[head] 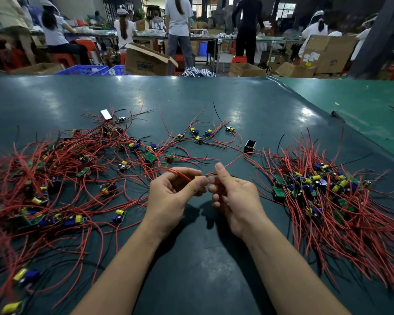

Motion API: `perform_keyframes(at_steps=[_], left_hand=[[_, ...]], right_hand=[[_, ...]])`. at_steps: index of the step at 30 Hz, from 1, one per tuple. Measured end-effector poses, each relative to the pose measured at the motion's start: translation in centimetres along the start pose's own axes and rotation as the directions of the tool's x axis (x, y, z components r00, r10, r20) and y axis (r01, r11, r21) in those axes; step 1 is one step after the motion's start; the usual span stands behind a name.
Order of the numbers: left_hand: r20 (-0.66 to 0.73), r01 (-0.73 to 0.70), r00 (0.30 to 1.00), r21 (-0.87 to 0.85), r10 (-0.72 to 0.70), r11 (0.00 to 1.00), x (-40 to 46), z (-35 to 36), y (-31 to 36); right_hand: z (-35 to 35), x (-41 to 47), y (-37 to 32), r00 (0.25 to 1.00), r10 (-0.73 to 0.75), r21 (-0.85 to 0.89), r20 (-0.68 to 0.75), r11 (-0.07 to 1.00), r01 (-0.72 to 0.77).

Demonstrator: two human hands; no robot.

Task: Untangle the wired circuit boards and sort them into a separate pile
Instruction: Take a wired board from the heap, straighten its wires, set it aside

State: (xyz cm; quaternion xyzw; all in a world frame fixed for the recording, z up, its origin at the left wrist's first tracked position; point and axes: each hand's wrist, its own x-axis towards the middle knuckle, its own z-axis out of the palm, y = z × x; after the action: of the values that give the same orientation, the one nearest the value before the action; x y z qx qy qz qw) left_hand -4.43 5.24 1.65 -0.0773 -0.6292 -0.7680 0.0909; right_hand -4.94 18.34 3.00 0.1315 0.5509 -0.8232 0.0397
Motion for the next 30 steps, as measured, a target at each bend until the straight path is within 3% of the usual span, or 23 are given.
perform_keyframes(at_steps=[5, 12, 17, 22, 30], left_hand=[[0.049, -0.017, 0.999, 0.145, 0.01, 0.989, -0.3, 0.4, 0.0], [-0.037, 0.024, 0.999, 0.041, -0.022, 0.999, 0.0, 0.1, 0.2], [-0.05, 0.015, 0.999, 0.001, -0.015, 1.0, 0.0, 0.1, 0.5], [-0.07, -0.004, 0.998, -0.022, 0.003, 1.0, 0.0, -0.1, 0.7], [-0.071, -0.027, 0.997, -0.055, 0.023, 0.998, 0.0, -0.3, 0.9]], right_hand=[[-0.3, 0.0, 0.0, 0.997, -0.07, -0.083, -0.038, 0.994, 0.067], [-0.4, 0.3, -0.3, 0.984, -0.169, -0.044, -0.056, 0.985, 0.167], [-0.9, 0.7, -0.9, 0.935, -0.292, 0.01, -0.201, 0.954, 0.3], [-2.4, 1.3, -2.1, 0.894, -0.288, 0.17, -0.344, 0.917, 0.361], [-2.5, 1.5, -2.0, 0.859, -0.342, 0.155, -0.382, 0.892, 0.424]])
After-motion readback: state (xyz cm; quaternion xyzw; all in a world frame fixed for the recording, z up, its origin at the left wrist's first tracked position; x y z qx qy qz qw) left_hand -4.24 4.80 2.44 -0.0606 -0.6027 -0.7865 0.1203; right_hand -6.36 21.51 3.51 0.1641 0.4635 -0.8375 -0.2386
